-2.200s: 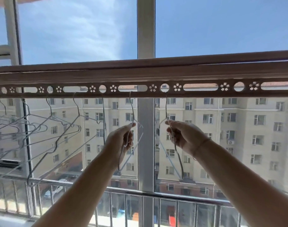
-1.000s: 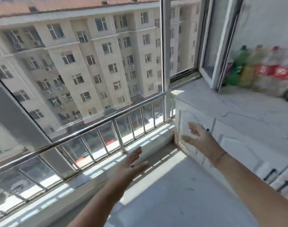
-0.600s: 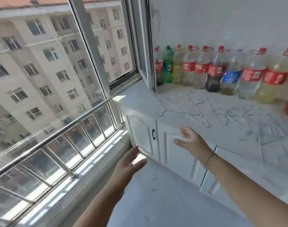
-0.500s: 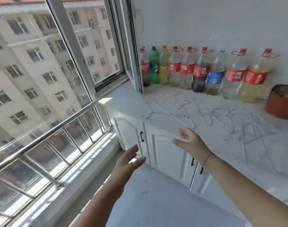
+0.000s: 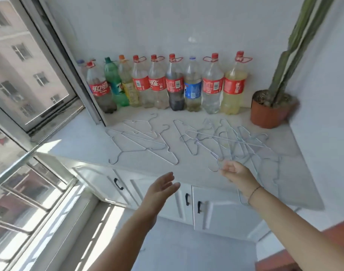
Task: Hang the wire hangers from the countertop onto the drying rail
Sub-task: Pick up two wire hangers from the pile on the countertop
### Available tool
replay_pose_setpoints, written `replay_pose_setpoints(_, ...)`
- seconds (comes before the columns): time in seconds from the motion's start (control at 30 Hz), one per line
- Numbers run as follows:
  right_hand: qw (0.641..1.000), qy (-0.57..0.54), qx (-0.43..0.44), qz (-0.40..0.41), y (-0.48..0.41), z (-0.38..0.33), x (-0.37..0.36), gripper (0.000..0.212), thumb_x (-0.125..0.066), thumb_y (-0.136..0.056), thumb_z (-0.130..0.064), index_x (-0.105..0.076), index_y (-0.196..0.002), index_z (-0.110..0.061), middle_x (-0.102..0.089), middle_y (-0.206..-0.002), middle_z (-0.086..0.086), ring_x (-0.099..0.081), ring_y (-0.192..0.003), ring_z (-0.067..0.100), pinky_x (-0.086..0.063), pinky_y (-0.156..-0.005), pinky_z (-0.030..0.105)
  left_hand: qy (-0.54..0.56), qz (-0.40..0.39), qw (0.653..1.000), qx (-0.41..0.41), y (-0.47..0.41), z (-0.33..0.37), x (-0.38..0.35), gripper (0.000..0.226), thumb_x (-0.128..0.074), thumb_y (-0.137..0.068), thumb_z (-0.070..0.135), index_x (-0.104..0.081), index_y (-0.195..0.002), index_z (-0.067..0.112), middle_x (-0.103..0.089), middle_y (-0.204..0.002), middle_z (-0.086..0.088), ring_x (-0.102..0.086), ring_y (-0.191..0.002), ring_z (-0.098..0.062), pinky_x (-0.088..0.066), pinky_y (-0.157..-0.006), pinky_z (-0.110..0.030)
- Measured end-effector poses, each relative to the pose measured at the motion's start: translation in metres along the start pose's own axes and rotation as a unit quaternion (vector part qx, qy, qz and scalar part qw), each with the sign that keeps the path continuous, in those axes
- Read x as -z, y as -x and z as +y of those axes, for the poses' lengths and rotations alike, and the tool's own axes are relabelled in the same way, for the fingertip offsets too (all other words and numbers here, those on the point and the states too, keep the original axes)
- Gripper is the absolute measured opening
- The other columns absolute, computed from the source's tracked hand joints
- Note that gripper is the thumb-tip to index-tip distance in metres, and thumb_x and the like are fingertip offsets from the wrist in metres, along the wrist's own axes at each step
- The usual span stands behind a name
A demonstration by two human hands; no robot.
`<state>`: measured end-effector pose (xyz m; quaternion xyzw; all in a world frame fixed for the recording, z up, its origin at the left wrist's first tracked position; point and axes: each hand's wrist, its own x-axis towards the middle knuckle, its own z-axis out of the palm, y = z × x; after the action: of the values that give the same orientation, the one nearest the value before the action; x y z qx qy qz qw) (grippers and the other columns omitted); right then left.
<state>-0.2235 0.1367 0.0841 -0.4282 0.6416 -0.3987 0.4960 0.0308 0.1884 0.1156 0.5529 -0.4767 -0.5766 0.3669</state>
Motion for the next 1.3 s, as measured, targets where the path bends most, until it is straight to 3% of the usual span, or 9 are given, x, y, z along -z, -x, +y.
replay_pose_setpoints(0.17,0.988,-0.113,-0.103,0.018,-0.04,0.019,0.004,0.019,-0.058,-0.088,-0.011,-0.055,-0.105,-0.015,-0.057,-0.094,0.005,-0.051,-0.09,0.016,-0.039,-0.069,0.024,-0.01,-0.052,0.998,0.027,-0.063,-0.002,-0.011,0.056,-0.071,-0.081,0.031,-0.051,-0.133,0.022,-0.058,-0.129,0.009,-0.051,-0.121,-0.006,-0.035,-0.1,-0.026)
replay_pose_setpoints(0.27,0.959,-0.207,-0.189,0.034,-0.063,0.021,-0.005,0.005,-0.054,-0.09,-0.015,-0.057,-0.088,-0.018,-0.05,-0.08,0.003,-0.047,-0.072,0.014,-0.036,-0.068,0.024,-0.012,-0.084,0.995,0.044,-0.102,-0.002,-0.014,0.069,-0.068,-0.069,0.039,-0.051,-0.133,0.021,-0.059,-0.128,0.009,-0.051,-0.12,-0.005,-0.036,-0.1,-0.026)
replay_pose_setpoints(0.43,0.894,-0.337,-0.277,0.099,-0.093,0.027,-0.019,0.016,-0.056,-0.088,-0.02,-0.048,-0.074,-0.02,-0.04,-0.071,0.008,-0.033,-0.041,0.013,-0.025,-0.056,0.024,-0.029,-0.132,0.988,0.077,-0.159,-0.004,-0.023,0.062,-0.07,-0.075,0.036,-0.052,-0.131,0.02,-0.058,-0.128,0.007,-0.053,-0.116,-0.004,-0.037,-0.099,-0.027)
replay_pose_setpoints(0.6,0.835,-0.424,-0.317,0.15,-0.108,0.031,-0.029,0.016,-0.055,-0.089,-0.024,-0.052,-0.09,-0.009,-0.056,-0.094,0.012,-0.052,-0.061,0.02,-0.04,-0.072,0.032,-0.066,-0.179,0.977,0.098,-0.216,-0.003,-0.036,0.048,-0.065,-0.087,0.028,-0.052,-0.132,0.022,-0.057,-0.128,0.009,-0.052,-0.118,-0.008,-0.036,-0.098,-0.026)
replay_pose_setpoints(0.8,0.754,-0.558,-0.312,0.151,-0.116,0.031,-0.027,0.031,-0.057,-0.089,-0.023,-0.049,-0.11,-0.003,-0.054,-0.102,0.016,-0.062,-0.086,0.026,-0.051,-0.071,0.031,-0.099,-0.212,0.967,0.102,-0.27,-0.002,-0.06,0.044,-0.064,-0.088,0.026,-0.053,-0.13,0.018,-0.057,-0.127,0.004,-0.054,-0.114,-0.012,-0.036,-0.093,-0.025)
replay_pose_setpoints(0.93,0.767,-0.56,-0.303,0.077,-0.124,0.022,-0.023,0.036,-0.056,-0.089,-0.027,-0.05,-0.113,-0.001,-0.056,-0.119,0.02,-0.063,-0.092,0.025,-0.054,-0.066,0.029,-0.074,-0.204,0.967,0.134,-0.289,-0.007,-0.071,0.04,-0.063,-0.089,0.026,-0.054,-0.127,0.018,-0.058,-0.126,0.002,-0.053,-0.115,-0.013,-0.037,-0.095,-0.029)
replay_pose_setpoints(1.03,0.815,-0.495,-0.289,0.085,-0.136,0.02,-0.017,0.02,-0.055,-0.09,-0.024,-0.054,-0.101,-0.008,-0.064,-0.104,0.015,-0.063,-0.084,0.022,-0.05,-0.061,0.025,-0.054,-0.2,0.965,0.159,-0.292,-0.013,-0.073,0.034,-0.063,-0.089,0.025,-0.054,-0.122,0.019,-0.058,-0.126,0.0,-0.052,-0.116,-0.015,-0.038,-0.093,-0.031)
replay_pose_setpoints(1.13,0.86,-0.42,-0.272,0.101,-0.151,0.015,-0.003,0.012,-0.052,-0.092,-0.024,-0.057,-0.093,-0.013,-0.064,-0.094,0.008,-0.06,-0.081,0.017,-0.046,-0.065,0.025,-0.034,-0.204,0.963,0.173,-0.293,-0.017,-0.074,0.051,-0.068,-0.077,0.032,-0.055,-0.125,0.018,-0.06,-0.123,0.0,-0.054,-0.116,-0.016,-0.039,-0.094,-0.031)
replay_pose_setpoints(1.3,0.843,-0.429,-0.302,0.118,-0.167,0.013,0.014,0.017,-0.053,-0.091,-0.026,-0.057,-0.094,-0.01,-0.058,-0.093,0.011,-0.058,-0.083,0.019,-0.047,-0.072,0.031,-0.009,-0.181,0.964,0.194,-0.291,-0.023,-0.075,0.041,-0.063,-0.088,0.025,-0.055,-0.127,0.014,-0.062,-0.121,-0.002,-0.055,-0.115,-0.019,-0.042,-0.101,-0.036)
